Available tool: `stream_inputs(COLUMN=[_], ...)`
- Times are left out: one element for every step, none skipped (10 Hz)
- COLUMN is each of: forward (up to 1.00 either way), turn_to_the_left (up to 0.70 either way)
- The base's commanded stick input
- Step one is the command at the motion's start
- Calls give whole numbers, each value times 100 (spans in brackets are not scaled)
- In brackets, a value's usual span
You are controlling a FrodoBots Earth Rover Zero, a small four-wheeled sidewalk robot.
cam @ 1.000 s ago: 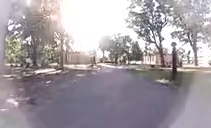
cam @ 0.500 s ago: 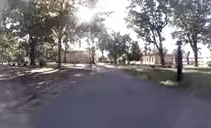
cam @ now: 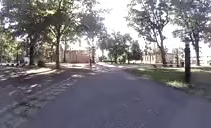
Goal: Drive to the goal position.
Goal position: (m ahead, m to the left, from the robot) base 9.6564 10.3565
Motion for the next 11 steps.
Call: stream_inputs(forward=[70, 70, 70, 70, 70, 70, 70, 70, 70, 70, 70], turn_to_the_left=[0, 0, 0, 0, 0, 0, 0, 0, 0, 0, 0])
